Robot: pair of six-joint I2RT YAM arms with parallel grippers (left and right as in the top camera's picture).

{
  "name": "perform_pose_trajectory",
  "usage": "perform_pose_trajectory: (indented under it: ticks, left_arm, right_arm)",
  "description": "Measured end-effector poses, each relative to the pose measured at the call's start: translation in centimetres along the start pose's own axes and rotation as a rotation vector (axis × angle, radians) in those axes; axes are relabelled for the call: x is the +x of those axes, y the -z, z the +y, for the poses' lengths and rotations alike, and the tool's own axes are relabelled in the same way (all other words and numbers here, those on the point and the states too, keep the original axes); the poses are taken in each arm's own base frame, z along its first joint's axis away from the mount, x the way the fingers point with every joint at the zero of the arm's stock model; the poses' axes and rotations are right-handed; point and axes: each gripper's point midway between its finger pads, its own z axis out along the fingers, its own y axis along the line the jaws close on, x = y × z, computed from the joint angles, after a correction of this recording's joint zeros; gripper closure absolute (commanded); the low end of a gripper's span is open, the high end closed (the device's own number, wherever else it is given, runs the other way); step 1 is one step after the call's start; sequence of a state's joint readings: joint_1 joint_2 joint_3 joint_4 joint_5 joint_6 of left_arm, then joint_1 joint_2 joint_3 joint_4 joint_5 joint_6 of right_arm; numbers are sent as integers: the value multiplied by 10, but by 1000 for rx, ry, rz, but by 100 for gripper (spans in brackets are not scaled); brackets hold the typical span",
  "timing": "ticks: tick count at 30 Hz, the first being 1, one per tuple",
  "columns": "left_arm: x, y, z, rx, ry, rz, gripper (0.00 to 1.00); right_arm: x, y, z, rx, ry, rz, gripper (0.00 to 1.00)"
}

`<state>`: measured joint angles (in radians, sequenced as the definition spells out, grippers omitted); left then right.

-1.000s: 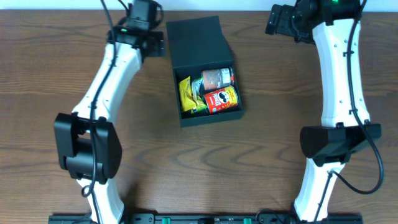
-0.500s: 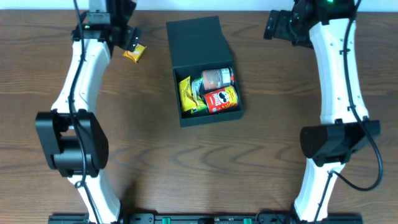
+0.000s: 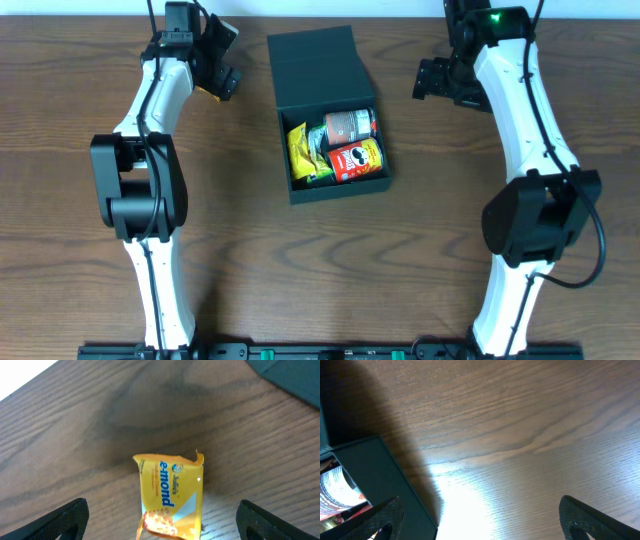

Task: Pack container
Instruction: 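Move the left gripper to the far yellow e-mond packet and grasp it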

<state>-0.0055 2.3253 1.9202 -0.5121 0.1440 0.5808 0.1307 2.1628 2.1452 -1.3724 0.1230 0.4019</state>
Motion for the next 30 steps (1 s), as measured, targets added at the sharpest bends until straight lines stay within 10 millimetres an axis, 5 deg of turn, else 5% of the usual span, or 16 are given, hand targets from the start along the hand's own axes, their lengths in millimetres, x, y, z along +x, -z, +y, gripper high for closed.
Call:
perform_pose_trajectory:
  ticks: [21, 30]
  left_arm:
    - [14, -27, -7, 56, 114, 10, 0]
    - [22, -27, -9, 58, 131, 44, 19]
  right_arm:
    - [8, 2, 15, -5, 37, 4, 1]
    - [8, 2, 15, -5, 37, 4, 1]
